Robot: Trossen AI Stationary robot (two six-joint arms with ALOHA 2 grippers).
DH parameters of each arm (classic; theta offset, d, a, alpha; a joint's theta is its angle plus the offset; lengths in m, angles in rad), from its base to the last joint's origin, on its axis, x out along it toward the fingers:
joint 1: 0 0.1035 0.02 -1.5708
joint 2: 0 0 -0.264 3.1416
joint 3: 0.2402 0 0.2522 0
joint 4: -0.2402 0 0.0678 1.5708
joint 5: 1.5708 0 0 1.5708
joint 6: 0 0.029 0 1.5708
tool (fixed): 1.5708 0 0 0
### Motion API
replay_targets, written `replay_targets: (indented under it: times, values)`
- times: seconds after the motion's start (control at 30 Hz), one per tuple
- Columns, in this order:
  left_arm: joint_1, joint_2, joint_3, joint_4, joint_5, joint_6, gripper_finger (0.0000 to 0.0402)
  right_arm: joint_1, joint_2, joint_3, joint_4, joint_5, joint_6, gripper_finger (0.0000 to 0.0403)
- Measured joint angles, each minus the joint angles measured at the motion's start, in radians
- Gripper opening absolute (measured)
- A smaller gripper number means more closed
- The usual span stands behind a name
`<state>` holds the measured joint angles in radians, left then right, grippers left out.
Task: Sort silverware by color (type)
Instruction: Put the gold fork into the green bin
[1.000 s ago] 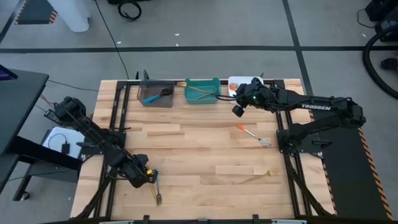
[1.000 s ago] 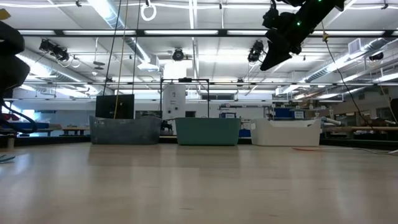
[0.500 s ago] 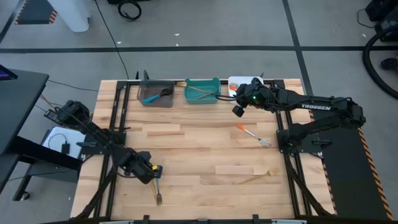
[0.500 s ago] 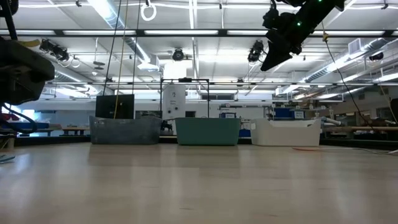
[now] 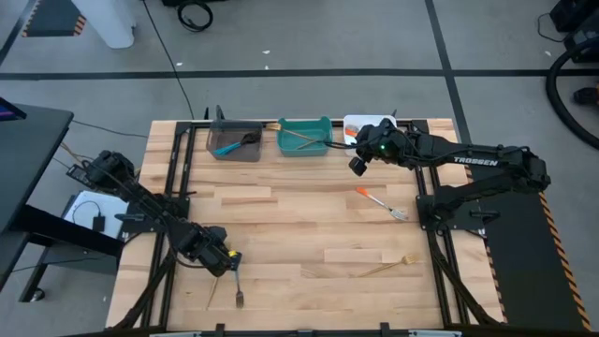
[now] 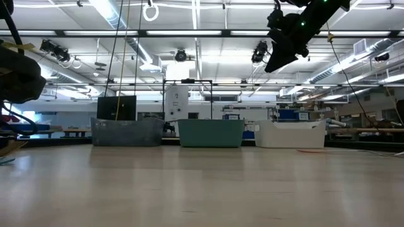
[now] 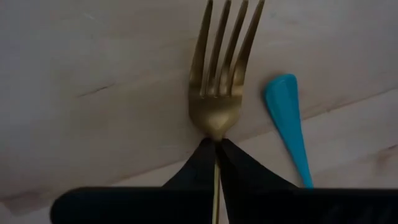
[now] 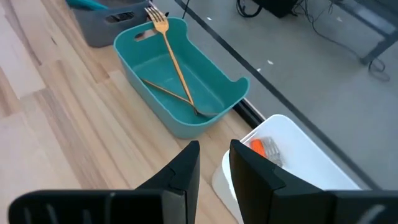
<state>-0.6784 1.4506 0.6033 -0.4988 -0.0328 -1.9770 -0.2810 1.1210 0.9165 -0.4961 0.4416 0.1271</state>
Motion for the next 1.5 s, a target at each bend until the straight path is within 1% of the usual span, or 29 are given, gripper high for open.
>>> replay_targets:
  times: [0.13,0.2,0.3,0.4,0.5,0.57,0.67,0.77,0.87,0.97,1.07,1.17,1.3,1.4,1.5]
  values:
    - [0.0,-0.016,0.0,0.012,-0.014,0.003,0.0014,0.0,0.0,0.0,0.0,-0.026,0.035,0.0094]
    - [0.0,-0.035,0.004,0.014,-0.042,0.004,0.0014,0.0,0.0,0.0,0.002,-0.054,0.039,0.0094]
    - [0.011,-0.075,0.016,-0.009,-0.153,0.005,0.0013,0.0,0.0,0.0,0.037,-0.108,0.07,0.0094]
    - [0.044,-0.13,0.041,-0.022,-0.246,0.04,0.0012,0.0,0.003,0.0,0.132,-0.216,0.171,0.0094]
    - [0.12,-0.187,0.058,-0.047,-0.366,0.124,0.0012,0.001,0.016,0.0,0.257,-0.327,0.224,0.0094]
    - [0.189,-0.226,0.069,-0.041,-0.443,0.206,0.0012,0.005,0.032,0.0,0.359,-0.389,0.218,0.0094]
    - [0.31,-0.28,0.084,-0.036,-0.513,0.374,0.0012,0.007,0.069,0.0,0.504,-0.454,0.143,0.0094]
    - [0.444,-0.32,0.109,0.006,-0.578,0.575,0.0012,0.007,0.122,0.0,0.632,-0.473,0.058,0.0094]
    - [0.565,-0.325,0.134,0.135,-0.631,0.838,0.0012,0.007,0.189,0.0,0.748,-0.472,0.005,0.0094]
    - [0.672,-0.322,0.143,0.34,-0.642,1.097,0.0012,0.003,0.27,0.0,0.872,-0.469,-0.044,0.0094]
    - [0.765,-0.304,0.144,0.527,-0.626,1.253,0.0013,-0.003,0.354,0.0,1.021,-0.465,-0.076,0.0094]
    - [0.842,-0.292,0.144,0.64,-0.58,1.329,0.0013,-0.012,0.428,0.0,1.177,-0.464,-0.113,0.0094]
    - [0.909,-0.271,0.144,0.711,-0.505,1.385,0.0013,-0.025,0.504,0.0,1.347,-0.463,-0.128,0.0094]
    - [0.935,-0.248,0.144,0.764,-0.442,1.441,0.0013,-0.038,0.547,0.002,1.411,-0.483,-0.124,0.0094]
    - [0.947,-0.215,0.144,0.827,-0.396,1.485,0.0014,-0.045,0.585,0.032,1.408,-0.491,-0.097,0.0094]
